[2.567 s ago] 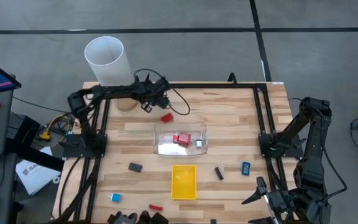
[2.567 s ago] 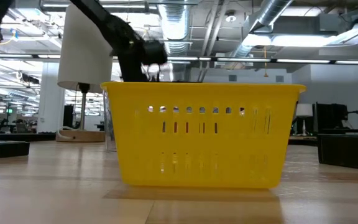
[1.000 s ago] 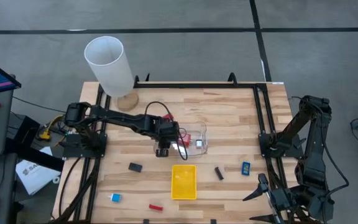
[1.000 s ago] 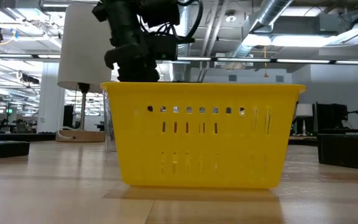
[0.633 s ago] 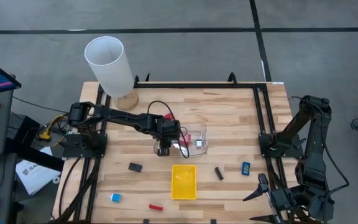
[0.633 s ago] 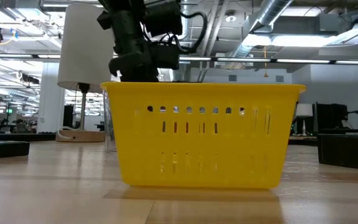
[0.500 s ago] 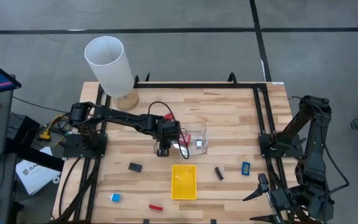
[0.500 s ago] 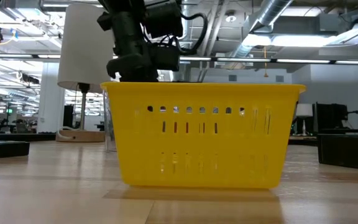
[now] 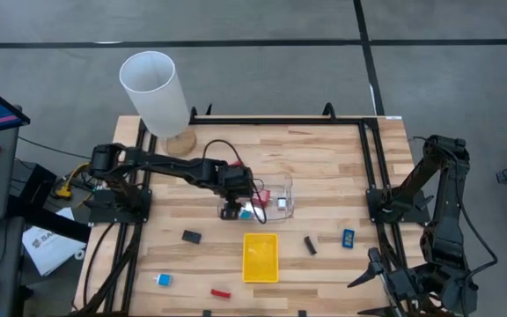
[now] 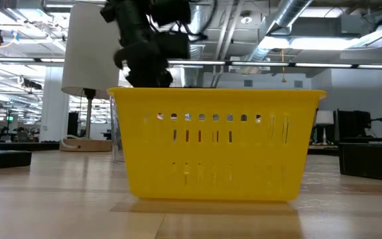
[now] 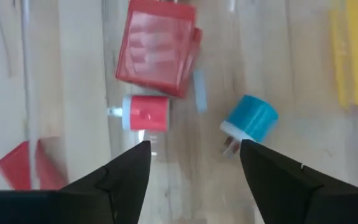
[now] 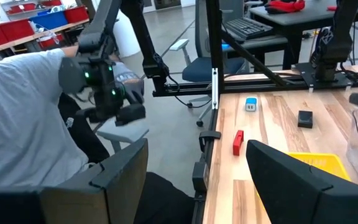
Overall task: Pick & Place Office items
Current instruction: Put the blue charger adapter into the transparent bin
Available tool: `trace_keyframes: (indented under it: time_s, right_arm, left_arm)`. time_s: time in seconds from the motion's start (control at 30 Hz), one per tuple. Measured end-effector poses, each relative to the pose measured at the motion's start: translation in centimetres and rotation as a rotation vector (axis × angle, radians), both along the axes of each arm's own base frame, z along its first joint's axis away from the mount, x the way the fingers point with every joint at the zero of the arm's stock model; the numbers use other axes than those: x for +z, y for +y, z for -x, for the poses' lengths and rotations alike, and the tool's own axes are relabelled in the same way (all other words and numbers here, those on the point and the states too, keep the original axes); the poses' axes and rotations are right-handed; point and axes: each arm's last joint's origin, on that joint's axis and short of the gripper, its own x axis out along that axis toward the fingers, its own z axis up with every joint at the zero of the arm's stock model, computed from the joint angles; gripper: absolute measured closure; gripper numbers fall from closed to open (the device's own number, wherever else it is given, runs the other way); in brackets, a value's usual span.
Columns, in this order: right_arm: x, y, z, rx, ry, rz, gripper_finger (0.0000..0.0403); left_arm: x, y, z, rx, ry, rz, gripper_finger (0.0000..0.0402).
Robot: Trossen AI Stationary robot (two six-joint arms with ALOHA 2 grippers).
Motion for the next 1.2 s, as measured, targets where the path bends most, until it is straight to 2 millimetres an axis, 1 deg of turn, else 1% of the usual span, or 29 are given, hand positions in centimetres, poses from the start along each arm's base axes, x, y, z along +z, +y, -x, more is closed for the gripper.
trace_keyframes:
  time_s: [0.17,0.23,0.33,0.43,0.53,0.63,0.7,0.87,1.03,1.2]
  right_arm:
    - [0.0,0.0,0.0,-0.003,-0.001,-0.005,0.0138]
    - [0.0,0.0,0.0,-0.003,-0.002,-0.005,0.0138]
    - [0.0,0.0,0.0,-0.002,-0.002,-0.002,0.0138]
    - [0.0,0.0,0.0,-0.002,-0.004,0.004,0.0138]
    - [0.1,0.0,-0.1,-0.004,-0.005,0.001,0.0138]
    - [0.1,-0.1,-0.2,-0.009,-0.006,-0.001,0.0138]
    - [0.1,-0.1,-0.3,-0.011,-0.006,0.001,0.0138]
    - [0.1,-0.1,-0.4,-0.014,-0.011,0.016,0.0138]
    - [0.3,-0.4,-0.6,-0.019,-0.017,0.015,0.0138]
    - [0.9,-0.9,-0.4,-0.013,-0.034,0.032,0.0138]
  left_arm:
    - [3.8,-1.6,2.4,-0.062,-0.047,0.029,0.0171]
    - [5.7,-2.7,3.4,-0.079,-0.113,0.058,0.0178]
    - [7.7,-4.7,5.1,-0.119,-0.158,0.088,0.0188]
    - [9.0,-6.3,7.0,-0.112,-0.164,0.138,0.0195]
    - [9.9,-7.9,8.6,-0.076,-0.163,0.196,0.0194]
    - [10.0,-9.8,9.6,-0.069,-0.143,0.221,0.0190]
    - [9.8,-11.1,10.4,-0.068,-0.106,0.208,0.0188]
    - [7.8,-13.9,11.3,0.002,0.000,0.141,0.0185]
    - [6.0,-17.1,12.4,0.067,0.092,0.144,0.0185]
    - [4.6,-20.0,14.5,0.159,0.169,0.148,0.0185]
